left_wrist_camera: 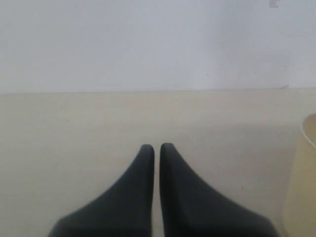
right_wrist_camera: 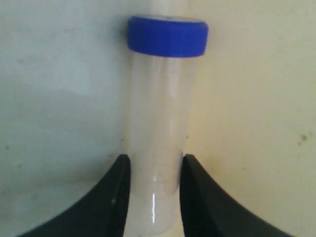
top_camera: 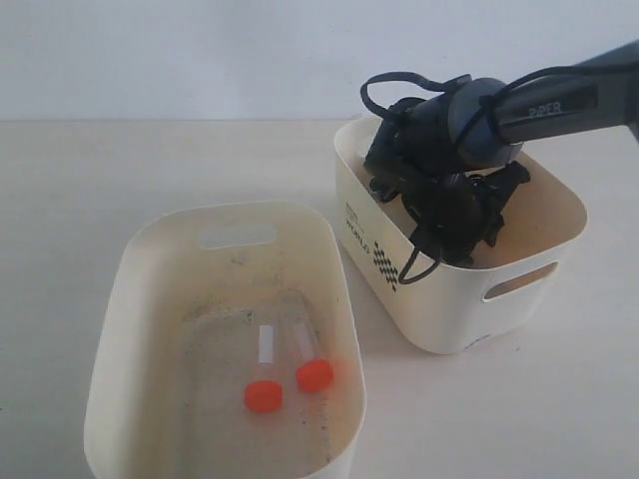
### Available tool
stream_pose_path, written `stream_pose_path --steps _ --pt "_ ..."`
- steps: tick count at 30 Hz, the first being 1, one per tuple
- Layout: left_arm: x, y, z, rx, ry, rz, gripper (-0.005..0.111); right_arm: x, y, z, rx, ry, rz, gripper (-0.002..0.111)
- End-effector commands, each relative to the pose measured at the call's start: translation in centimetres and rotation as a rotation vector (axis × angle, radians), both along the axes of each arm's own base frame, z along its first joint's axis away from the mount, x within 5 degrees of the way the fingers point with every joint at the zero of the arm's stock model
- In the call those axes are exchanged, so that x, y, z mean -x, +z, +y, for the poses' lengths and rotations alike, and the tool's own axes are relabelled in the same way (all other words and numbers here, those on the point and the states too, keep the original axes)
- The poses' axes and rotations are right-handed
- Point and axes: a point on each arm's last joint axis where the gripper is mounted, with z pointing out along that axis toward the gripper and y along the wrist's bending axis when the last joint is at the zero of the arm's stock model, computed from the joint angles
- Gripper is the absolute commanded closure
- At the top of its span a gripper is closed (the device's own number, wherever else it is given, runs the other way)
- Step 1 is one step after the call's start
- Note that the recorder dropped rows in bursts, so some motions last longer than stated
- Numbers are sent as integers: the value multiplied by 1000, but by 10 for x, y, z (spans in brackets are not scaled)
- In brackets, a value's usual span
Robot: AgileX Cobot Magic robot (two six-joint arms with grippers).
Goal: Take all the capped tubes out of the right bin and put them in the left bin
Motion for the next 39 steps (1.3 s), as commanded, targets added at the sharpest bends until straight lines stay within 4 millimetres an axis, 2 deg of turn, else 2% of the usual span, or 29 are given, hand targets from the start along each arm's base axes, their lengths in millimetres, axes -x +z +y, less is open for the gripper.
stream_pose_path --steps 1,10,16,21,27,31,34,39 --pt "0 2 0 16 1 -7 102 1 19 -2 -52 -29 -50 108" --pt "0 2 0 16 1 -7 102 5 57 -2 -107 -43 -140 108" --pt "0 2 0 16 1 -7 102 14 92 -3 -192 -74 -199 108" --pt "0 2 0 16 1 -7 102 27 128 -3 -312 -95 -250 108" --pt "0 2 0 16 1 -7 102 55 175 2 -527 -91 -261 108" --pt "0 2 0 16 1 -7 102 81 205 16 -688 -52 -260 108" --pt "0 2 0 16 1 -7 102 106 224 37 -785 33 -258 108" --pt "0 2 0 16 1 -7 102 140 235 78 -911 132 -234 108"
